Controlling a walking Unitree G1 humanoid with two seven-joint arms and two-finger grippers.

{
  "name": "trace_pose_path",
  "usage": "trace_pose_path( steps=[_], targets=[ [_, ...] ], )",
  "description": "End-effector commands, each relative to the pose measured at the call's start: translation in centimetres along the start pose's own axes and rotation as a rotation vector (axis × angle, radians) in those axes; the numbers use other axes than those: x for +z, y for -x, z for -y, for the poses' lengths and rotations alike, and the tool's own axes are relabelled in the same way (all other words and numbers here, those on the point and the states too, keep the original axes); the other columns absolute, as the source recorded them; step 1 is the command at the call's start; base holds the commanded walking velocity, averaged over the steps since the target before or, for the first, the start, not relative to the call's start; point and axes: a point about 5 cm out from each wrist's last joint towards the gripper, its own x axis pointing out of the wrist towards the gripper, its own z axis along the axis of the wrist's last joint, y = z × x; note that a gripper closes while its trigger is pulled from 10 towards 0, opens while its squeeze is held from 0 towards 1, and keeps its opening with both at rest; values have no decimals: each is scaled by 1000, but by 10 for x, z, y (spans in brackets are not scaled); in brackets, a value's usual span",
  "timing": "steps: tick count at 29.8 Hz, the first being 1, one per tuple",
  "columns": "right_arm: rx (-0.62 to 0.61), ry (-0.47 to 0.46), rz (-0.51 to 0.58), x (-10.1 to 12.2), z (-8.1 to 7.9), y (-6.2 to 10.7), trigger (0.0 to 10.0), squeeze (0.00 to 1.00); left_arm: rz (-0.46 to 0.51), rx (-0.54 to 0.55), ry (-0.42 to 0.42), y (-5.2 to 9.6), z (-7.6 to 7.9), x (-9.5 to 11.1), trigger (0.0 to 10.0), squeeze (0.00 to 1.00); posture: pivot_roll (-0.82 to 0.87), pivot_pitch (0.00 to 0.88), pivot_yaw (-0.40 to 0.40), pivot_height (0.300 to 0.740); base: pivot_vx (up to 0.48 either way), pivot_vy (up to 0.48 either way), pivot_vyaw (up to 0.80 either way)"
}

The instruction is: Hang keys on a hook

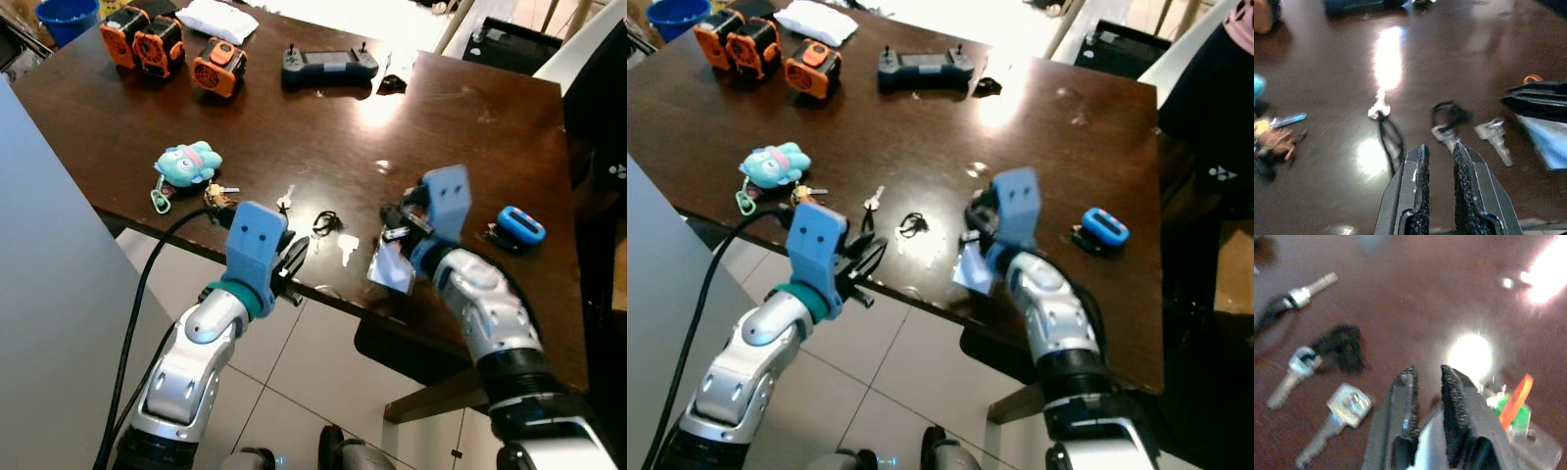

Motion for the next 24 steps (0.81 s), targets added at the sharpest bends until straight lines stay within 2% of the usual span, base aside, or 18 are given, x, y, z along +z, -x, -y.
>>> trace_pose_path(
  steps=[1,2,4,5,6,7,8,11,12,13,14,15,16,17,20,22,23,24],
  targets=[
    [-41,-8,-38,-11,8,5,10000,1000,-45,5,14,2,1,-11,10000,0,20,184,-5,740,0,0,0],
    [-99,-7,-53,-15,21,9,10000,1000,-59,15,26,2,0,-15,10000,0,20,184,-5,740,0,0,0],
    [-99,-7,-53,-15,21,9,10000,1000,-59,15,26,2,0,-15,10000,0,20,184,-5,740,0,0,0],
    [-153,-5,-57,-17,35,14,10000,1000,-77,24,62,2,-2,-19,10000,0,18,182,-3,740,0,0,0],
    [-193,-4,-50,-14,49,20,10000,275,-95,26,128,3,-4,-23,10000,0,18,182,-3,740,0,0,0],
    [-193,-4,-50,-14,49,20,10000,275,-95,26,128,3,-4,-23,10000,0,18,182,-3,740,0,0,0],
    [-221,3,-40,-12,59,25,10000,0,-104,42,201,3,-7,-26,10000,0,13,175,1,740,0,0,0],
    [-239,8,-22,-8,67,28,10000,0,-92,98,262,2,-13,-26,10000,0,5,167,2,740,0,0,0],
    [-245,16,8,-4,71,30,10000,0,-55,228,293,1,-27,-24,10000,0,2,165,3,740,0,0,0],
    [-233,29,48,1,72,31,10000,0,-18,421,290,4,-52,-22,10000,0,-2,162,4,740,0,0,0],
    [-233,29,48,1,72,31,10000,0,-18,421,290,4,-52,-22,10000,0,-2,162,4,740,0,0,0],
    [-223,37,75,4,72,31,10000,0,7,551,283,8,-68,-21,10000,0,-2,162,4,740,0,0,0],
    [-223,37,75,4,72,31,10000,0,7,551,283,8,-68,-21,10000,0,-2,162,4,740,0,0,0],
    [-171,44,164,15,64,33,10000,0,32,650,139,23,-96,-21,10000,0,-14,156,5,740,0,0,0],
    [-150,44,192,18,61,34,10000,0,26,649,138,28,-102,-24,10000,0,-17,156,5,740,0,0,0],
    [-111,35,268,29,55,37,10000,0,-16,639,2,42,-112,-33,10000,0,-19,152,8,740,0,0,0],
    [-111,35,268,29,55,37,10000,0,-16,639,2,42,-112,-33,10000,0,-19,152,8,740,0,0,0],
    [-96,37,288,33,53,40,10000,0,-73,580,-109,49,-110,-43,10000,0,-16,151,4,740,0,0,0]
  ],
)
